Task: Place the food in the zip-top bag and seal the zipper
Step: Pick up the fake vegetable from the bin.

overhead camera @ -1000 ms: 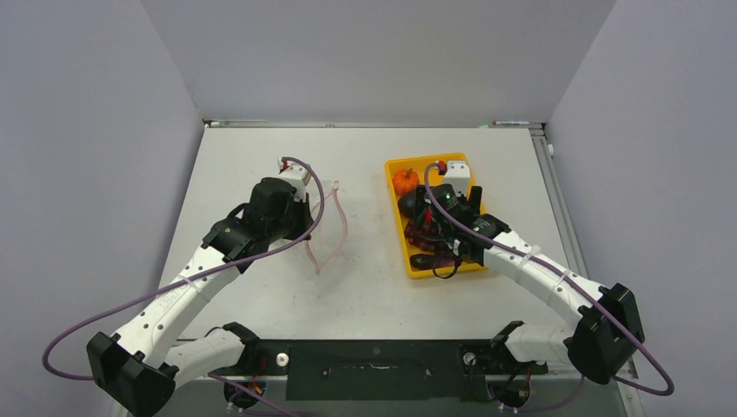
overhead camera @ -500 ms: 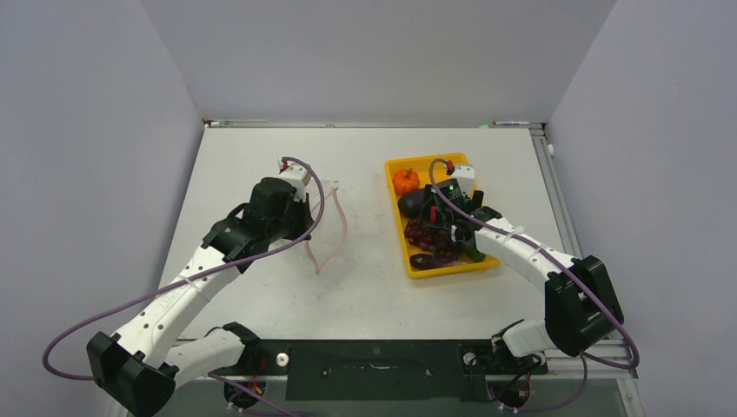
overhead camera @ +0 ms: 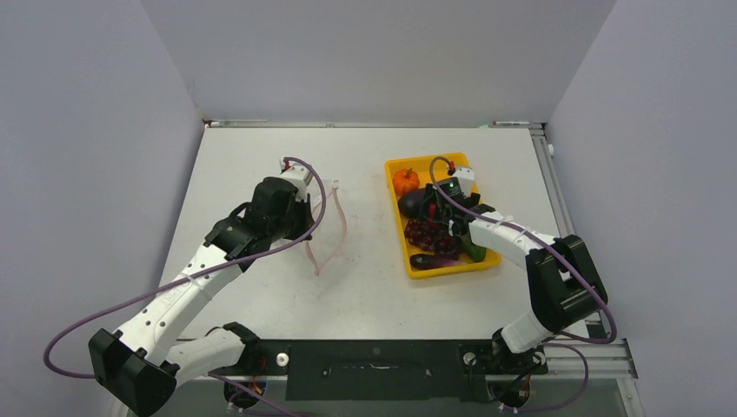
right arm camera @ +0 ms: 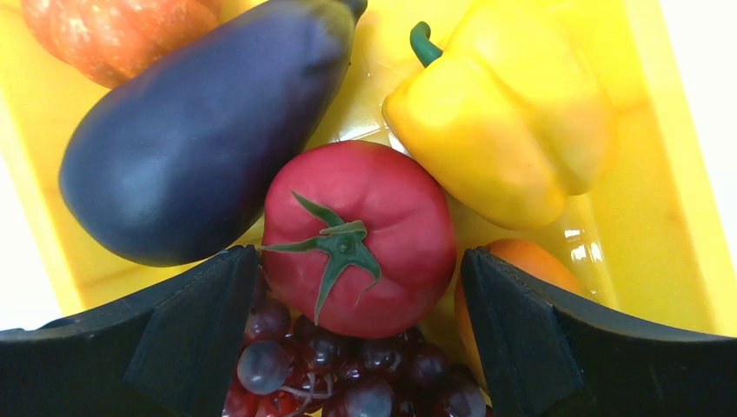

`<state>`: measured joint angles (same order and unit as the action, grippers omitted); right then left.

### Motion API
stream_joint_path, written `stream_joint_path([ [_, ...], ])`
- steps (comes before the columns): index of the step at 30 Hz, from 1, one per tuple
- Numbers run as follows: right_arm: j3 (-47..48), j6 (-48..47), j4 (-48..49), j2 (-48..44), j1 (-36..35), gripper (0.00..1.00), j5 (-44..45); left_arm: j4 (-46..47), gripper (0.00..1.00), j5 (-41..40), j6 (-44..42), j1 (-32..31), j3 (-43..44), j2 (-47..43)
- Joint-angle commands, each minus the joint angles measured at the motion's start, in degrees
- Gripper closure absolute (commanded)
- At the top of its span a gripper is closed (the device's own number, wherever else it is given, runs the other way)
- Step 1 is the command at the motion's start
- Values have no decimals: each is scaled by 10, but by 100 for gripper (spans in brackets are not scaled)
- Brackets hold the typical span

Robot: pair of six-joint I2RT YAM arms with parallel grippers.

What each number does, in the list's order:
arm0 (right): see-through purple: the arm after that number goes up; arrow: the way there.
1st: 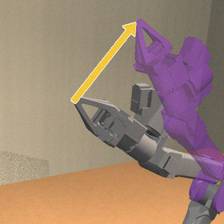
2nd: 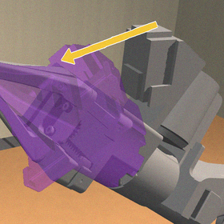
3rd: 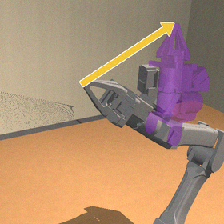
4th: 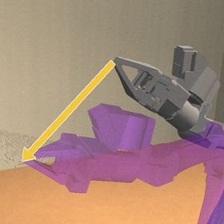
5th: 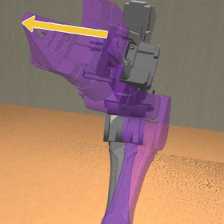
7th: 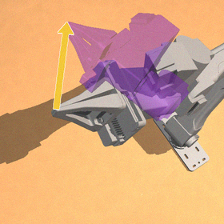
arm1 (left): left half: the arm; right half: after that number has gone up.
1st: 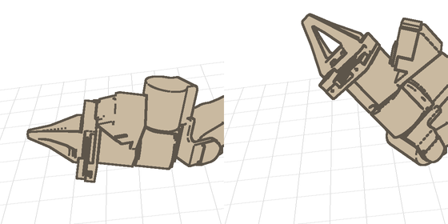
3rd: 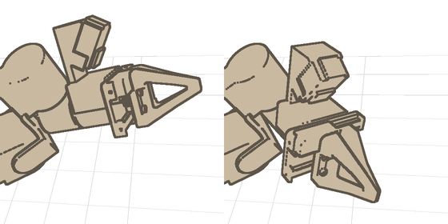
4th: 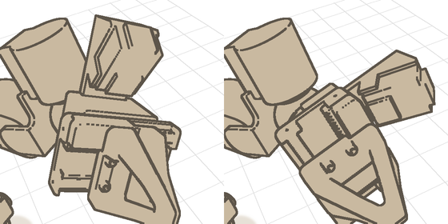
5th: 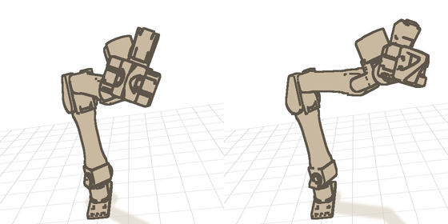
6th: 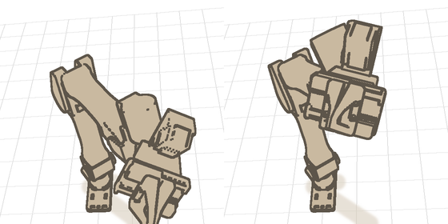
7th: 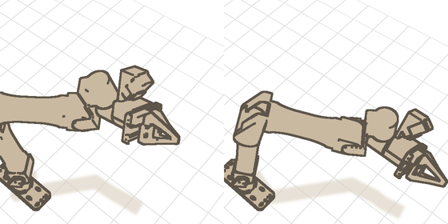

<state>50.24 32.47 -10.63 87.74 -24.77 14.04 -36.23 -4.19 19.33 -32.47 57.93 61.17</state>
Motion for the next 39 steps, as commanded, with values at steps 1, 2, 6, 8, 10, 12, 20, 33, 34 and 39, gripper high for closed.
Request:
stream_joint_path([
  [1, 13, 7, 33, 14, 3, 10, 2, 14, 100, -2, 3, 2, 13, 1],
  [2, 14, 6, 34, 18, 5, 10, 2, 14, 100, -2, 3, 2, 14, 1],
  [6, 15, 5, 37, 30, 7, 9, 5, 15, 100, -3, 4, 2, 13, 1],
  [8, 14, 7, 42, 30, 7, 6, 2, 14, 100, -2, 4, 2, 13, 1],
  [10, 14, 8, 43, 29, 7, 3, 3, 14, 100, -2, 4, 2, 13, 2],
  [12, 15, 7, 43, 27, 7, 4, 3, 14, 100, -1, 4, 2, 14, 2],
  [20, 9, 0, 45, 10, 7, 32, 4, 13, 100, 1, 3, 2, 14, 1],
  [33, 1, -11, 33, -75, 0, 58, 4, 13, 100, -1, 3, 2, 14, -2],
  [34, 4, -12, 29, -83, -2, 59, 3, 13, 100, -2, 3, 2, 14, -2],
  [39, 13, -24, 16, -119, -21, 60, -2, 13, 100, -2, 4, 2, 13, -2],
])
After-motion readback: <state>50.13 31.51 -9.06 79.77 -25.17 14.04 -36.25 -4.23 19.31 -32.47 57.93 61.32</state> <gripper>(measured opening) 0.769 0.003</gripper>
